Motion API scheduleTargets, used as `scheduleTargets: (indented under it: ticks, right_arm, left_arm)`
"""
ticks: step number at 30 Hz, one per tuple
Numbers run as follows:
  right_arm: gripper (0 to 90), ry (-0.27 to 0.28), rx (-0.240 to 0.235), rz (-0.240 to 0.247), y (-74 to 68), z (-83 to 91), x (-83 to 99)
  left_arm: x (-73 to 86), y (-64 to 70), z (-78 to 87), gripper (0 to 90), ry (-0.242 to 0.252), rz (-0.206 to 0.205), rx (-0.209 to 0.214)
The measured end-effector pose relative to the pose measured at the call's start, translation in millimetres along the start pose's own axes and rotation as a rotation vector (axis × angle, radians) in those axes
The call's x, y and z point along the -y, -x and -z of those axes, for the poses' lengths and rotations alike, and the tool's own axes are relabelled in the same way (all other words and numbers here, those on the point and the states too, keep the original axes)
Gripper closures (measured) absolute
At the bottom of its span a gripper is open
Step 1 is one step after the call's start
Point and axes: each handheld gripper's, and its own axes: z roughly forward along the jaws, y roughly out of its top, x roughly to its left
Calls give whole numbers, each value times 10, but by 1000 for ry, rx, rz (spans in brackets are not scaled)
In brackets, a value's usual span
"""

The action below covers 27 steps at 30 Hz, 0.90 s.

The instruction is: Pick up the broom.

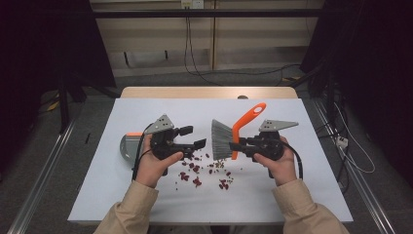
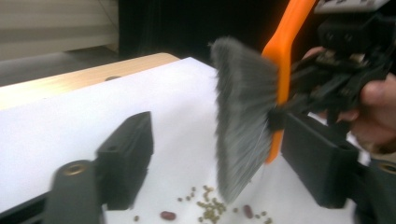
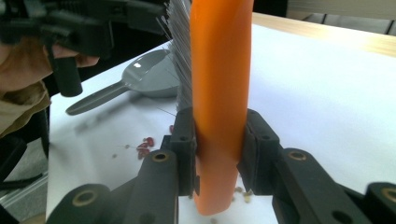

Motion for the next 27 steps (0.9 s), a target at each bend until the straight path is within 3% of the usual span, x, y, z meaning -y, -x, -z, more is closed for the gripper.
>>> scheduleTargets:
  ticks: [5, 14, 20, 25, 27]
  right_arm:
    - [699, -40, 71, 5, 67, 130, -26]
    - [699, -114, 178, -8, 216, 363, 2]
    - [700, -213, 233, -14, 292, 484, 26]
    - [700, -256, 242, -32, 333, 561, 58]
    - [700, -282, 267, -21, 328, 590, 47]
  left_arm:
    - [7, -1, 15, 201, -15, -39, -15]
    - [19, -60, 79, 164, -19, -49, -42]
    - [35, -97, 152, 150, -6, -43, -71]
    - [55, -128, 195, 148, -5, -38, -87]
    - [55, -134, 210, 148, 0, -37, -91]
